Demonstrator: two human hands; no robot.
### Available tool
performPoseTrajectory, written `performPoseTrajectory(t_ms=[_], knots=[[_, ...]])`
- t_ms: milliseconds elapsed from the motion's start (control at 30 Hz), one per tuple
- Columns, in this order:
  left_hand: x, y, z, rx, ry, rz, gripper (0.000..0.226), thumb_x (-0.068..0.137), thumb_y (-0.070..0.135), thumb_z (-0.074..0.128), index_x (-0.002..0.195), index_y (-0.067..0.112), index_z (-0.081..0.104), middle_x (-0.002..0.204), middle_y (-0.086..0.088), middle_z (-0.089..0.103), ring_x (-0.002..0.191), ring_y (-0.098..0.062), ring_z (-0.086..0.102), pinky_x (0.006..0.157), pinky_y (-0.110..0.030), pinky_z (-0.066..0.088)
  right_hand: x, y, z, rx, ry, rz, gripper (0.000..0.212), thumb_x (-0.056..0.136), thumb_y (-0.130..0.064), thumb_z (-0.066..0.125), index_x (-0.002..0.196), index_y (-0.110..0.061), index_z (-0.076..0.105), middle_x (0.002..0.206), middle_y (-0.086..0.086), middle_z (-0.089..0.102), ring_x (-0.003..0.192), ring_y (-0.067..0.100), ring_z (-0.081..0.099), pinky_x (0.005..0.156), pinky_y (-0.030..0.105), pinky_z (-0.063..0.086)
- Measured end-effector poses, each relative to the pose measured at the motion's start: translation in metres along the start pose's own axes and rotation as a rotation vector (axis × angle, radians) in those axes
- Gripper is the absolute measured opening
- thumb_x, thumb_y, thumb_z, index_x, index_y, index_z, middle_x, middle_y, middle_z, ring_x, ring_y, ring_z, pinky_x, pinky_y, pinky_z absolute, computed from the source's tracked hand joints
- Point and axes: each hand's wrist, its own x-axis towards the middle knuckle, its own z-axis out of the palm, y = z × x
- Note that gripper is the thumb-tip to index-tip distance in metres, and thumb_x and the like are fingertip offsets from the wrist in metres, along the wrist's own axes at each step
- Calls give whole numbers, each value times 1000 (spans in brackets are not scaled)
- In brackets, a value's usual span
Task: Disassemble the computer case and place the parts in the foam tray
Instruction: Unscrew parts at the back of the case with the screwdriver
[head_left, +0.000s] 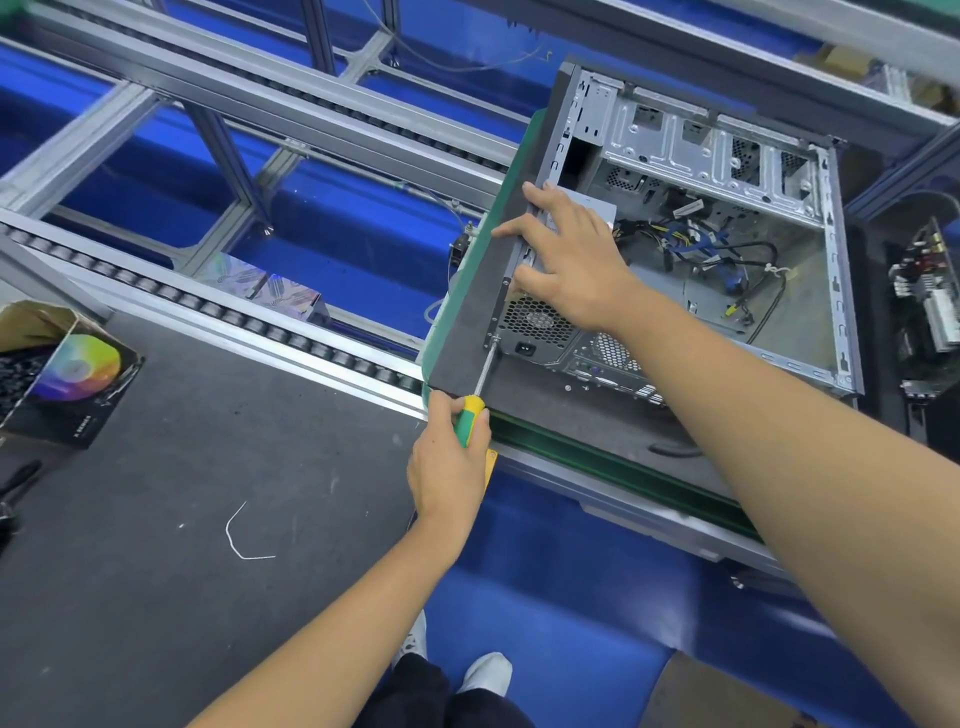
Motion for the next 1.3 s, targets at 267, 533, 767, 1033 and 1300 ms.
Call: performPoseTrajectory(t_ms=[267,533,767,1033,1300], knots=[[13,-2,-2,-1194,-491,-733,22,90,35,74,92,22,57,78,6,57,49,-3,37,34,-14,20,-1,-2,-2,-9,-12,6,60,82,-49,45,140,-36,52,169,2,16,157,21,5,123,44,8],[30,-16,-10,-834,-377,-472,35,87,27,81,92,18,48,83,-6,56,50,-13,45,35,-21,27,0,-2,-2,-7,-12,14,59,81,-49,47,139,-38,52,168,0,16,157,21,5,124,46,8],[23,-9,2,-338,-131,-209,34,88,41,80,84,16,57,72,-8,66,64,-23,69,58,-45,59,1,-1,-1,-11,-6,7,54,85,-45,54,138,-38,52,169,1,16,157,22,6,123,48,9],[35,-8,-3,-580,-412,-494,46,102,52,54,101,9,71,75,1,65,59,-8,61,54,-24,52,0,-2,-1,-8,-7,13,58,81,-48,49,138,-37,52,168,2,17,157,21,5,123,45,8],[38,-6,-6,-535,-491,-537,53,88,65,68,105,18,48,78,-4,56,49,-12,46,45,-26,42,-1,-5,-4,3,-17,22,56,82,-47,51,138,-37,52,168,1,17,157,21,6,123,45,7]])
